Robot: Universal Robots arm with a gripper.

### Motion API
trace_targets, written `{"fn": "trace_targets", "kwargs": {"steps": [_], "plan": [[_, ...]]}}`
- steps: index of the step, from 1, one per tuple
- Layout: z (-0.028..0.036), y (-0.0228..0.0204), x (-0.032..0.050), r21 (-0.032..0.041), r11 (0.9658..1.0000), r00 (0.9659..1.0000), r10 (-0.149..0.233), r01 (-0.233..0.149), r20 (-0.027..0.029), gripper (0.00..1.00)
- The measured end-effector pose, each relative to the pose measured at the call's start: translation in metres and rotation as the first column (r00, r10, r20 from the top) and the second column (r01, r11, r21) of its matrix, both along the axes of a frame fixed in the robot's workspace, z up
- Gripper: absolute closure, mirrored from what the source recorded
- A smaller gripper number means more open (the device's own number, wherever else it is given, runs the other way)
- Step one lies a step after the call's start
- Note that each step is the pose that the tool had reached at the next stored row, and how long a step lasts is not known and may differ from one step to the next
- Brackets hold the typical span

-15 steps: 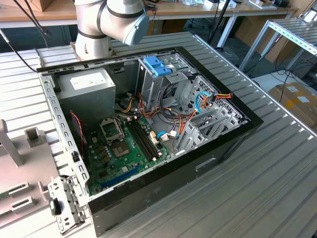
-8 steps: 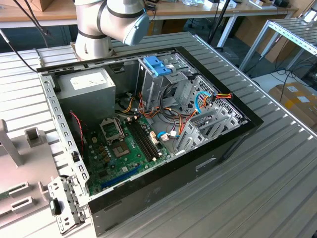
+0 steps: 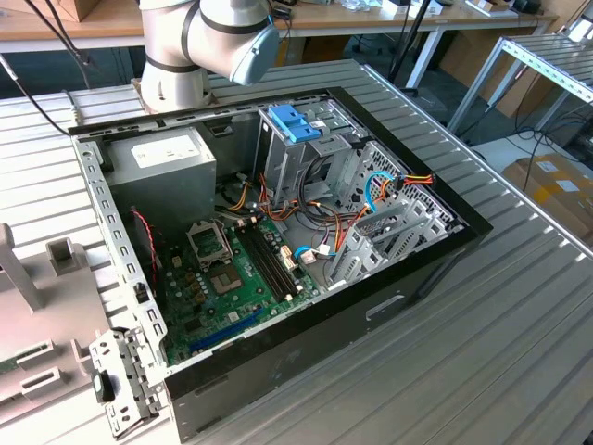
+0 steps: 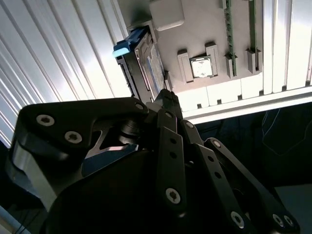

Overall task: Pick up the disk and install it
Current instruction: 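Pick up the disk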

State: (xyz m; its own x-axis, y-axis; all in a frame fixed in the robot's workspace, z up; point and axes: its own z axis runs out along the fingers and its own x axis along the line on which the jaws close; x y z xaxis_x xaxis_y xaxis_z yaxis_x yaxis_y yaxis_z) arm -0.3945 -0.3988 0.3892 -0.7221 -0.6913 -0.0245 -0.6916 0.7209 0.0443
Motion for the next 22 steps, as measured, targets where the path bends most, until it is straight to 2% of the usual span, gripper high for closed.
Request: {"fn": "trace_targets", "kwargs": {"steps": [7,13,22], "plan": [[0.0,0.0,0.0,0.0,0.9979,0.9979,0.065,-0.065,0.0,0.89],[0.0,0.0,0.0,0.0,0.9955,0.9955,0.095,-0.095,0.0,0.89],[0.0,0.0,0.0,0.0,0.99,0.99,0.141,-0.141,-0.0001,0.89]]}}
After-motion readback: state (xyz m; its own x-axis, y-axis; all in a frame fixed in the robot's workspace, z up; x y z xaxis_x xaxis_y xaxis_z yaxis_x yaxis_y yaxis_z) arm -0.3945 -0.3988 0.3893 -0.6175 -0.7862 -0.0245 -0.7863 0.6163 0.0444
